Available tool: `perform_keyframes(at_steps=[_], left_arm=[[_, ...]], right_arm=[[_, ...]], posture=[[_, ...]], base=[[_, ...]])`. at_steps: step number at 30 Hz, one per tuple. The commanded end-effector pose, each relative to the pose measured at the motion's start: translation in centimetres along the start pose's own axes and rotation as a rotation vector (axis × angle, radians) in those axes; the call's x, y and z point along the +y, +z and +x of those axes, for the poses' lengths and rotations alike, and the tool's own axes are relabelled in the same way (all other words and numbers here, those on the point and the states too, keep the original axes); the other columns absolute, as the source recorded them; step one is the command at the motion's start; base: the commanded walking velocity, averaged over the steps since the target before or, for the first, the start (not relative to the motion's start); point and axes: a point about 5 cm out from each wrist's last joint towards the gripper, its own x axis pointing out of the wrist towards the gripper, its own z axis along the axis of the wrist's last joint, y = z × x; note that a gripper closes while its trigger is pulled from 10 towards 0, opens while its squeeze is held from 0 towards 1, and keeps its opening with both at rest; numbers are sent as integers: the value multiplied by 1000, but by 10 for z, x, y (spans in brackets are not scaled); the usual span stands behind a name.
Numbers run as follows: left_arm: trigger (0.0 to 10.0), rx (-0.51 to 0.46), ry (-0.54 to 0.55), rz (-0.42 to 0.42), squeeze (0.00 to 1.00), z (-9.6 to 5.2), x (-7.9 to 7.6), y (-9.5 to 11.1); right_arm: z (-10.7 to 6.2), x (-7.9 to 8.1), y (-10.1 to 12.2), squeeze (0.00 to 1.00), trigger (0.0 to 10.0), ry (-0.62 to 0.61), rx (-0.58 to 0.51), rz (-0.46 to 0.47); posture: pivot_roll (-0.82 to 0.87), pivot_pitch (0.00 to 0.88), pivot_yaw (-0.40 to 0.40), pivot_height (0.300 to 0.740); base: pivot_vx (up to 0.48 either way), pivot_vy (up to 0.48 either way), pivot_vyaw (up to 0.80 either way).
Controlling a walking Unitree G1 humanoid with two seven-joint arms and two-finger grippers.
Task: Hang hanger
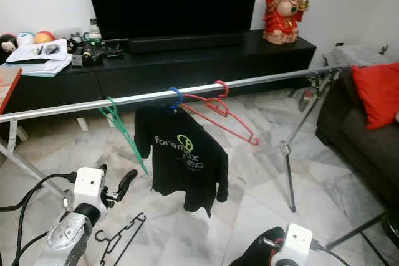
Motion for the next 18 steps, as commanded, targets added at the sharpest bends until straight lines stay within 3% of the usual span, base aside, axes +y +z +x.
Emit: perform_keyframes(at_steps=[1,10,14,18], left_arm=[[10000,-22,20,-13,0,0,4,4],[10000,-28,30,-24,0,1,5,5],[10000,-35,32,-26,0,1,5,6],[10000,-47,31,-35,0,-1,6,8]], right_arm=[[1,4,3,0,10000,12,-9,-13],[-1,6,-4,0,10000,10,29,-43],[-2,15,-8,0,10000,16,38,-47],[-3,20,-9,0,10000,19,41,-53]], posture=[[103,0,-8,740],[101,0,-10,740],[103,0,-12,740],[107,0,-14,740]], base=[[315,0,0],[332,0,0],[315,0,0],[0,0,0]])
